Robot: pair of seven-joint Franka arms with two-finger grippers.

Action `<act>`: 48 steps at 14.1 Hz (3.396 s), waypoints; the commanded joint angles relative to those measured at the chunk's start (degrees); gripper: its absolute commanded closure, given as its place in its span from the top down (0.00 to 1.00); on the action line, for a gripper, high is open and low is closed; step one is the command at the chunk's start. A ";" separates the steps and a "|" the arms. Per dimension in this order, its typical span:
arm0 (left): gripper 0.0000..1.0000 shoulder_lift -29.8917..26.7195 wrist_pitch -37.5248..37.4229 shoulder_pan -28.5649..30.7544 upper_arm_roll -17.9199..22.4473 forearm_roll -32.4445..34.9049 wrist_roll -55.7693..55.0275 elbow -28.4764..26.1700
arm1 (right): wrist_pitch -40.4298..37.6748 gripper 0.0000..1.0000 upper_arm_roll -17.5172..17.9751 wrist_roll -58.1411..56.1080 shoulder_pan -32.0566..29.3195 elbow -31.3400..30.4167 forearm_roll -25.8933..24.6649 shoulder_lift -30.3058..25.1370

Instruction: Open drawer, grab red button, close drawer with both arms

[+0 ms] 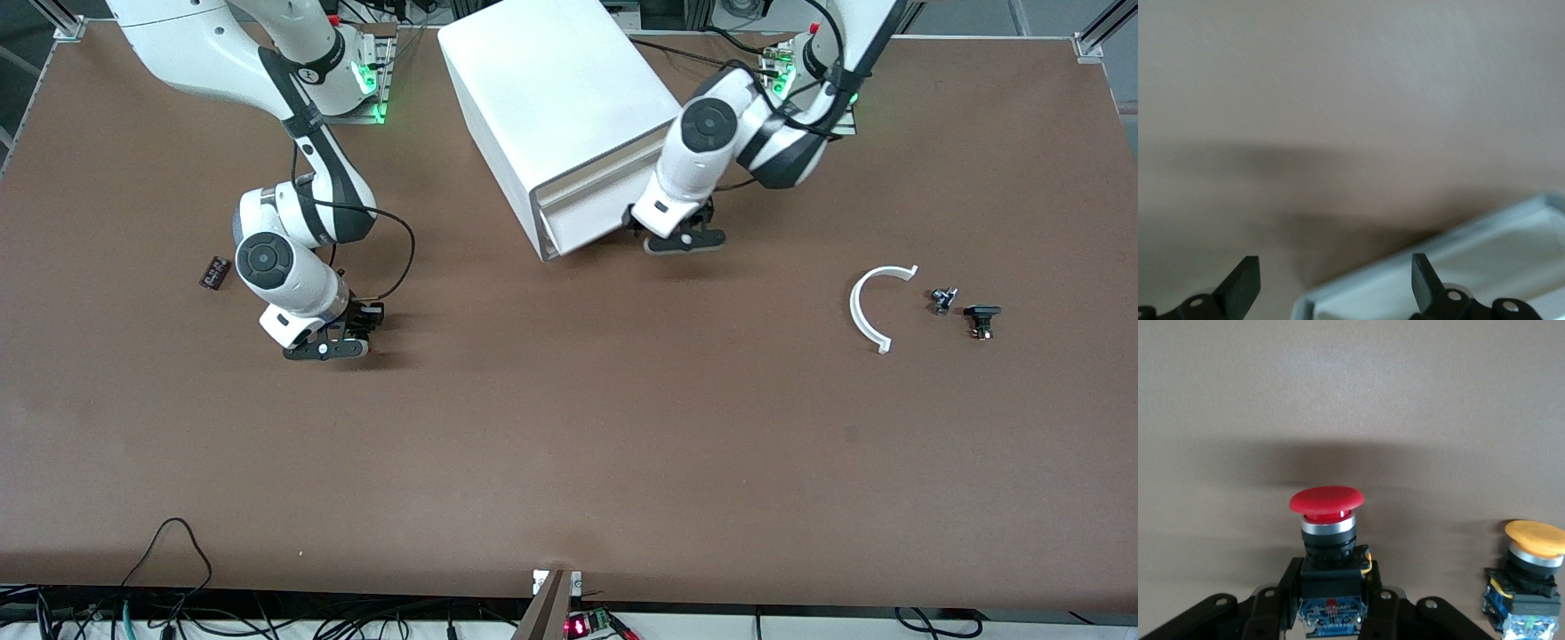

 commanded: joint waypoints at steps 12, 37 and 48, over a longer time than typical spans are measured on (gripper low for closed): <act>1.00 -8.30 -0.82 7.83 3.31 1.52 0.16 1.51 | -12.07 1.00 0.85 3.12 -1.08 6.00 0.58 -4.55; 1.00 -17.01 -41.78 8.88 30.23 0.46 39.25 30.61 | -47.79 1.00 -0.37 -8.44 -13.29 30.10 -0.21 -17.30; 1.00 -16.30 -41.51 10.11 30.23 0.20 39.89 31.05 | -44.98 1.00 -0.55 -11.20 -13.20 17.53 -0.03 -27.15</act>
